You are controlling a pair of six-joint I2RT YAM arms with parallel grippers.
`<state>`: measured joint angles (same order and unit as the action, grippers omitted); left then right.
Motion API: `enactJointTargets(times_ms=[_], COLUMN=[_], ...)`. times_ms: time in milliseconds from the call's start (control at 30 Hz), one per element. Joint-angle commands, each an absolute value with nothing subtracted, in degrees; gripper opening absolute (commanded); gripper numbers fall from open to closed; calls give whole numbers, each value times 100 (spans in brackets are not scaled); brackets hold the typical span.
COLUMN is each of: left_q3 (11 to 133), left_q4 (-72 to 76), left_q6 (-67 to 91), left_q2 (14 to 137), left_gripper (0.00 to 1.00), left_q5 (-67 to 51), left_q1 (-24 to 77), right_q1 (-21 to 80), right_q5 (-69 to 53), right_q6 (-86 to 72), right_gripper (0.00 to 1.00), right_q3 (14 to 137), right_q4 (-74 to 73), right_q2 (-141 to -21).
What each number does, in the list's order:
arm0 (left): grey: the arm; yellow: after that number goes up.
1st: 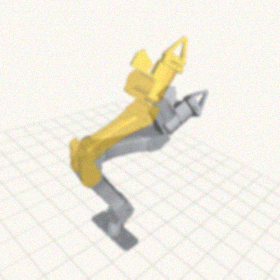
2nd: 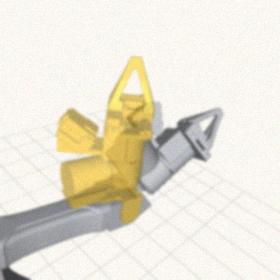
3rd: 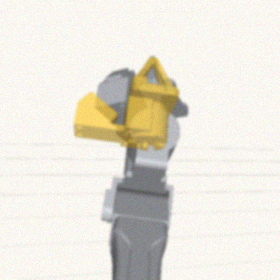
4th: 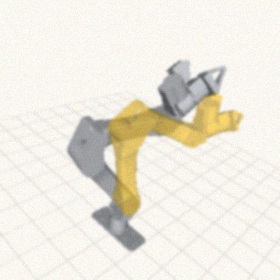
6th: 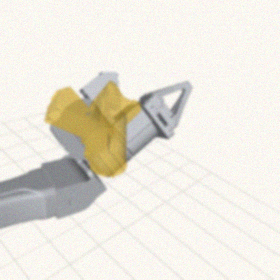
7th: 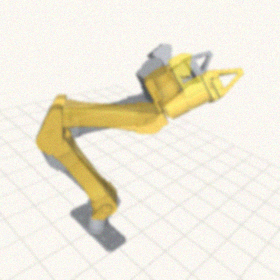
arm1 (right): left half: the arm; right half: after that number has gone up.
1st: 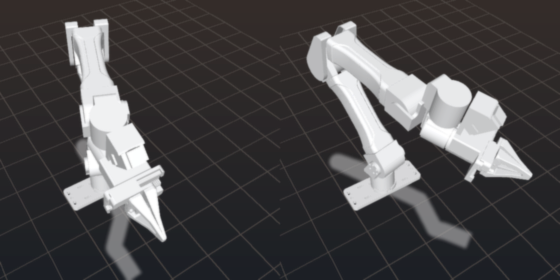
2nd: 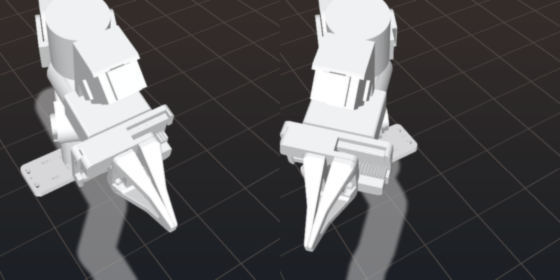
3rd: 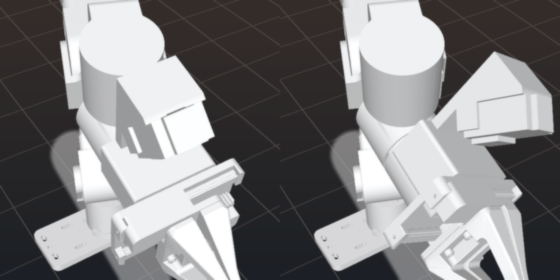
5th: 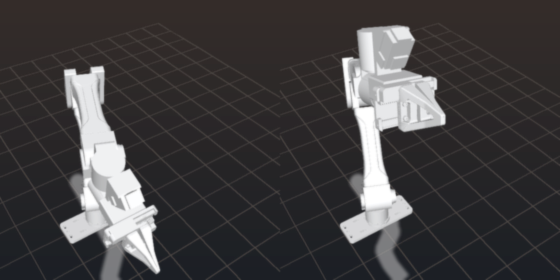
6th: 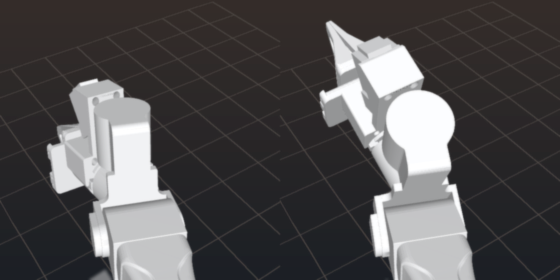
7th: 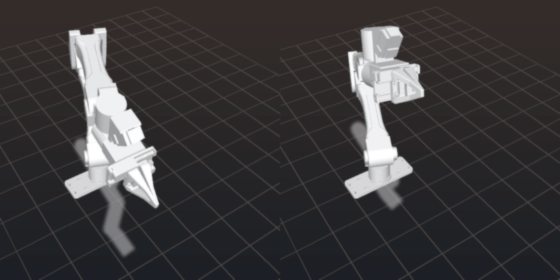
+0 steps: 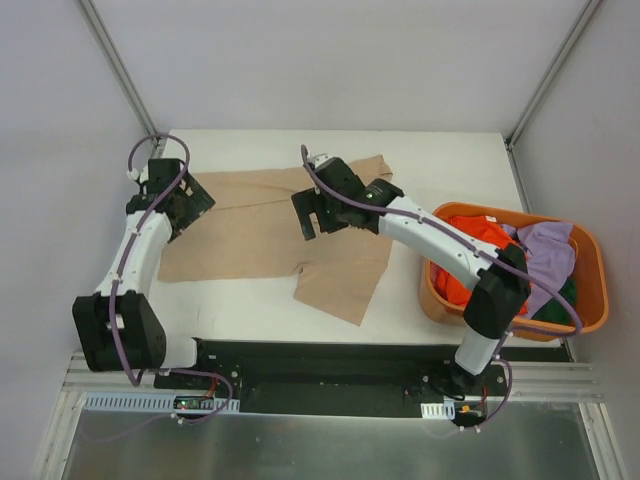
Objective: Fold and stack the t-shirts
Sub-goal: Fold the flattened tshirt in 1/3 of the way, then grap the side of the flattened tshirt closest away from the robot with both arms
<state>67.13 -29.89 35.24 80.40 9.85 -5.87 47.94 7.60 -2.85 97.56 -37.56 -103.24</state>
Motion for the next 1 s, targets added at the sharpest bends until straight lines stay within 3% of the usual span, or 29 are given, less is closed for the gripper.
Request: enactJointTargets(times_ms=[0, 433, 700, 800, 967], left_q3=[5706, 3921, 3446, 3366, 3191], left_q4=[-3287, -4069, -4078, -3895, -3060], left_q6=[3990, 5202, 5756, 5880, 5520], left_q2=[7113, 5423, 5686, 5835, 6169], left_gripper=[99, 99, 95, 89, 89], left_q5=[1134, 2196, 2416, 2575, 2189], left_q1=[-431, -431, -747, -843, -896], right_q1=[5009, 5475, 5599, 5660, 6089], right_q5=[1090, 985, 879, 862, 974], right_q6=[-378, -246, -220, -185, 104], right_gripper=[96, 96, 96, 96, 96], right_q3=[8783, 6005, 5344, 5177, 5133], right_q4=[-3806, -2822, -2821, -2699, -2742], right_q2=[-9582, -7472, -6733, -6680, -6899])
